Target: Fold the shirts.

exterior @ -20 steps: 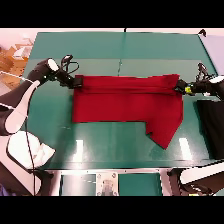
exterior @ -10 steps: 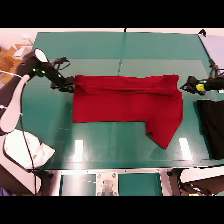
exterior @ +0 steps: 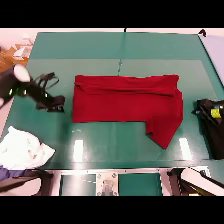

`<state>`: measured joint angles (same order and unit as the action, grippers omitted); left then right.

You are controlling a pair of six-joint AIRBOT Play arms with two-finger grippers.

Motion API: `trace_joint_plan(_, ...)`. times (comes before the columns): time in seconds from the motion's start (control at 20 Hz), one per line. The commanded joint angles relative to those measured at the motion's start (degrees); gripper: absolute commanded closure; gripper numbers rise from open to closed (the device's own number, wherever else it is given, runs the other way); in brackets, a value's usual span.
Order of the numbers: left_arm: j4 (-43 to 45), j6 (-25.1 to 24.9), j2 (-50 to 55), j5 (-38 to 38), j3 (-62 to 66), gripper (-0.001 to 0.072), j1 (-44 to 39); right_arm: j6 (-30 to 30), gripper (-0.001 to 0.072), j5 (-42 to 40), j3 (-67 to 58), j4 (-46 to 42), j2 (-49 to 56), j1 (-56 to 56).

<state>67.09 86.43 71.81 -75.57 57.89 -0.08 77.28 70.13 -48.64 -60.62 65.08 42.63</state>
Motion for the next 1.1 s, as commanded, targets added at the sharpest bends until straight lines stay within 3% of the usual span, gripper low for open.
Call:
trace_joint_plan(0.0, -10.16, 1.7, -13.33, 17.84, -20.06, 0.0036, 0.0, 1.81, 0.0498, -1.9, 9.6, -0.5, -7.69, 5.33)
trace_joint_plan(0.05, -14.25, 1.44, -14.19, 21.73, -23.47, -0.0004, 0.0, 2.12, 0.0397, -2.19, 10.93, -0.48, -7.67, 5.46)
trace_joint_plan(0.15, -20.37, 0.07, -14.01, 26.67, -28.35, -0.0005, -1.2, 2.08, 0.0397, -2.93, 14.21, -0.07, -7.67, 5.35)
trace_joint_plan(0.3, -24.94, 0.5, -12.26, 37.31, -31.34, -0.0005, -9.51, 2.03, 0.0396, -6.14, 19.91, 3.39, -7.67, 4.68)
trace_joint_plan(0.45, -29.9, 2.6, -7.28, 47.69, -31.34, -0.0004, -16.55, 1.95, 0.0334, -11.26, 25.38, 6.56, -7.65, 2.93)
trace_joint_plan(0.75, -36.76, 3.28, -0.61, 59.67, -31.23, -0.0002, -18.21, 0.44, 0.0333, -19.43, 28.68, 11.56, -7.1, -5.79)
trace_joint_plan(0.8, -36.94, 3.26, -0.61, 60.72, -30.86, 0.0045, -18.21, 0.04, 0.0334, -20.22, 28.61, 13.53, -6.27, -6.71)
trace_joint_plan(0.85, -36.89, 3.08, -0.61, 61.29, -30.62, 0.0308, -18.21, -0.09, 0.0334, -20.79, 28.5, 15.23, -5.31, -7.34)
trace_joint_plan(0.9, -36.92, 3.1, -0.61, 61.68, -30.51, 0.0422, -18.21, -1.53, 0.0339, -20.9, 28.28, 17.03, -4.02, -7.85)
trace_joint_plan(0.95, -36.85, 3.02, -0.61, 61.42, -30.51, 0.0426, -18.21, -2.75, 0.034, -20.65, 28.04, 18.29, -2.95, -8.17)
trace_joint_plan(1.0, -36.59, 2.47, -0.63, 60.54, -30.51, 0.0637, -18.21, -2.95, 0.0358, -20.31, 27.61, 18.45, -2.16, -8.15)
trace_joint_plan(1.05, -36.46, 1.4, -0.68, 59.3, -30.42, 0.0684, -18.05, -3.06, 0.0461, -19.96, 27.1, 18.29, -1.95, -8.13)
